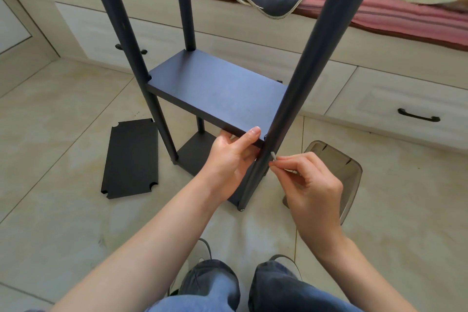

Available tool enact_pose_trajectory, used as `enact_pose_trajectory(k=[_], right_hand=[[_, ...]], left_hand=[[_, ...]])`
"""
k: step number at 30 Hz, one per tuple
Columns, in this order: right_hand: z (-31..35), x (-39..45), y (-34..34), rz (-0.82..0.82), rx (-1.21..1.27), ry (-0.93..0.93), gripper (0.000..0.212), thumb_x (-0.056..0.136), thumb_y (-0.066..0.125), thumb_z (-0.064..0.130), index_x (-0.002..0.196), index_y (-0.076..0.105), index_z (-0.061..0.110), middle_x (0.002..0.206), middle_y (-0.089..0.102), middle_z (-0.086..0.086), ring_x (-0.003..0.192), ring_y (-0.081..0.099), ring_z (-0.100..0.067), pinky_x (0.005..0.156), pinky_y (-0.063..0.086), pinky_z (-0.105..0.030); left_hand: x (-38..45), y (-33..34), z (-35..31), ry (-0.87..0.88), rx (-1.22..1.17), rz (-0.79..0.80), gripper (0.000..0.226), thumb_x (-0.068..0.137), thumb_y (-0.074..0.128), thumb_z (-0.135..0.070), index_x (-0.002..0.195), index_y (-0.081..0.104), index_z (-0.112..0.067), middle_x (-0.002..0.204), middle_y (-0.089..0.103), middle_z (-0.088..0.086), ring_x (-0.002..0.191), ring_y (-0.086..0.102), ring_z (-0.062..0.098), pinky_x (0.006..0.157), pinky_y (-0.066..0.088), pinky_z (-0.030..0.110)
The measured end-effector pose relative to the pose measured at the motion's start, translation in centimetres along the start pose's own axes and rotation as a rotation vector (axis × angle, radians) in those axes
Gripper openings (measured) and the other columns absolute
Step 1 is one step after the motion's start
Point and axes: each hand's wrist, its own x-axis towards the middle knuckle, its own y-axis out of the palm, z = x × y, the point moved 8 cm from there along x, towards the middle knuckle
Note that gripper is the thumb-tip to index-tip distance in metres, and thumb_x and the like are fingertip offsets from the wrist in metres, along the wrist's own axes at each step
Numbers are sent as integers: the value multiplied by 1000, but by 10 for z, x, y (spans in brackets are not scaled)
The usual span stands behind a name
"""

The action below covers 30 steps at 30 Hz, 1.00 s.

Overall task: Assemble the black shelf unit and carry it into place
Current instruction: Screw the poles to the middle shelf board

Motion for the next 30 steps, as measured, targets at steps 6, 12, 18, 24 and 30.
enact_pose_trajectory(k=[6,12,18,24,30], right_hand=[[3,2,3,-12,-28,-11,7,81,77,-1,84,72,3,82,65,-5,76,63,-12,71,51,-16],[-39,-6,16,-47,582,607,10,79,78,3,83,72,9,79,75,-7,81,75,-19,75,57,-21],[-28,0,15,-30,413,482,15,78,81,7,78,71,18,80,71,-4,76,69,-16,71,52,-21],[-37,-3,17,-47,469,541,12,77,81,10,82,71,14,81,74,-3,82,73,-18,78,57,-27],[-28,4,15,-52,308,347,14,80,79,6,81,70,16,83,68,-1,81,69,-16,74,53,-20]], left_hand=[[1,0,-1,10,-32,36,27,97,62,-11,123,53,-7,98,76,7,96,75,30,74,60,27],[4,-1,1,26,11,8,43,96,63,-15,136,48,-6,125,66,21,109,71,33,99,55,40],[5,0,5,29,-32,1,42,97,63,-16,135,47,-12,116,71,14,108,71,32,94,58,36],[7,0,6,33,-14,5,43,97,62,-18,137,46,-15,122,69,15,107,72,30,91,59,34],[11,-2,7,41,-35,28,34,97,62,-15,129,50,-17,118,71,12,108,71,31,97,57,39]])
